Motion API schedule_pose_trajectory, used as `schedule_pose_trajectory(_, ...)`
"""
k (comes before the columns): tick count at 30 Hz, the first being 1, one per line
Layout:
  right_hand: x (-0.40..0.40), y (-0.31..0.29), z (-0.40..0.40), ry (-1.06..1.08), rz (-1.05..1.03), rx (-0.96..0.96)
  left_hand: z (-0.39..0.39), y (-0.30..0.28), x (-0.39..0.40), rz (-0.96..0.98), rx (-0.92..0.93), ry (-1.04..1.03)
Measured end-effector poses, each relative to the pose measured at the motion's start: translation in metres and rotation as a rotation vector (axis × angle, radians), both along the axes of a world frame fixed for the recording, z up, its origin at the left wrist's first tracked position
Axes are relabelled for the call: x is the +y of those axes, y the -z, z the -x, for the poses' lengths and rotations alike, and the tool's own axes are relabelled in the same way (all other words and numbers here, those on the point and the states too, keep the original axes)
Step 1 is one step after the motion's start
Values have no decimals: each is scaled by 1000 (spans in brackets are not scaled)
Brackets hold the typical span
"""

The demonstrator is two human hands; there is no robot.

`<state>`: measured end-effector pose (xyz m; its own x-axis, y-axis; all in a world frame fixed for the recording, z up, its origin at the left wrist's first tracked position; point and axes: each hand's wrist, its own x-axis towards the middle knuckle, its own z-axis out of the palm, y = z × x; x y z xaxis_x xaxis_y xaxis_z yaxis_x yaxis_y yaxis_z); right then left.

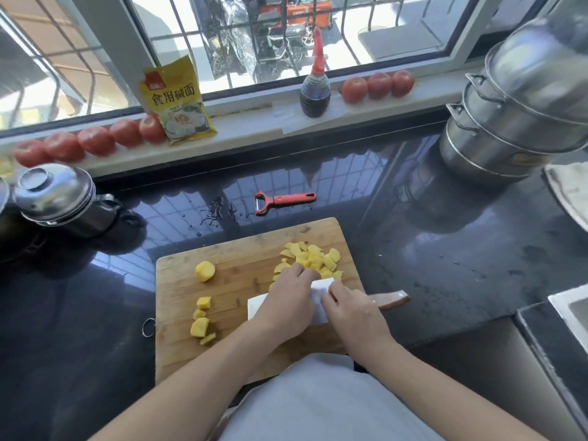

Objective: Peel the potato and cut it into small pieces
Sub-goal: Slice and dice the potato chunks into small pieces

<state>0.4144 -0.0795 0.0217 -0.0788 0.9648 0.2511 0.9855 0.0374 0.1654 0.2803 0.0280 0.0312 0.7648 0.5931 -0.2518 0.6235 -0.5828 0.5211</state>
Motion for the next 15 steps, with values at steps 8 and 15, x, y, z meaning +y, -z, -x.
schedule_pose_trajectory(8, -7, -7, 2, 49, 65, 123, 5, -1, 10, 110, -25, -89)
schedule_pose_trajectory(15, -14, -18, 4, 112, 125, 206, 35, -17, 12, 87, 96, 121)
